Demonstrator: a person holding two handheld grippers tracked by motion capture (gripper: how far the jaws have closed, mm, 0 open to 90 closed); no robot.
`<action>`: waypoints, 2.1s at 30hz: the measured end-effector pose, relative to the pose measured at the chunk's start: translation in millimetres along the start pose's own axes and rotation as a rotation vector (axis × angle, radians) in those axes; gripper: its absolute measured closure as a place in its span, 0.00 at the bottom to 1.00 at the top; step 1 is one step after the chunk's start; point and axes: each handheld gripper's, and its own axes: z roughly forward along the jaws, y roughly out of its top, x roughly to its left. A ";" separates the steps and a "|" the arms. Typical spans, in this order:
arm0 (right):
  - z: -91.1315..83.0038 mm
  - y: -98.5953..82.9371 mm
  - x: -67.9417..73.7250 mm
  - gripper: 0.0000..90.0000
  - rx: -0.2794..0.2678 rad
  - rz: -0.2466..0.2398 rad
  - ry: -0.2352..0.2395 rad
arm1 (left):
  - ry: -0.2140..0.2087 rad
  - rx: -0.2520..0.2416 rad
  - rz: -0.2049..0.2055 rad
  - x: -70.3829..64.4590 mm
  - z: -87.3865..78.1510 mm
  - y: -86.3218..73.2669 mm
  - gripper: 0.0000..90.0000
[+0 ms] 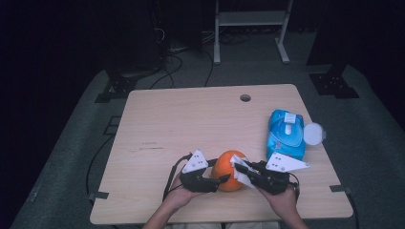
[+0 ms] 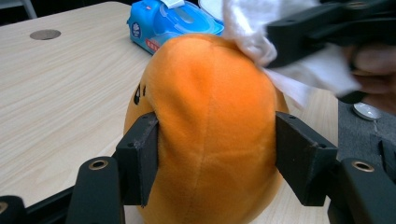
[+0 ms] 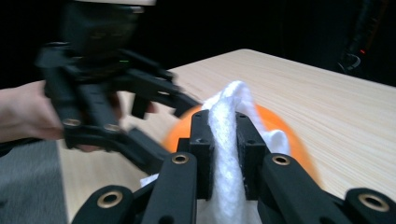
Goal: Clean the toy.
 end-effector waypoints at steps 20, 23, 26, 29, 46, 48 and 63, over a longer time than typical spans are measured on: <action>-4.1 -5.8 -7.7 0.89 0.000 0.056 -0.024 | 0.054 0.010 0.000 -1.5 5.2 -1.1 0.33; 6.7 -0.2 13.5 0.89 0.010 -0.011 0.040 | 0.058 0.023 0.049 -9.4 9.4 -0.5 0.32; 11.2 5.3 23.3 0.89 0.020 -0.073 0.052 | 0.055 0.032 0.097 -17.2 11.8 -1.0 0.32; 5.6 3.0 10.3 0.89 0.004 -0.029 0.018 | 0.035 0.027 0.107 -17.8 12.3 -2.1 0.31; -0.3 2.3 5.3 0.89 0.027 -0.031 -0.062 | 0.009 0.004 0.076 -12.4 14.9 -3.8 0.18; -1.9 2.5 6.3 0.89 0.033 -0.028 -0.062 | -0.002 0.020 0.071 -13.0 17.9 -5.1 0.19; -10.3 0.7 -8.8 0.89 0.031 0.076 -0.071 | -0.023 0.017 0.115 -22.2 21.7 -8.2 0.21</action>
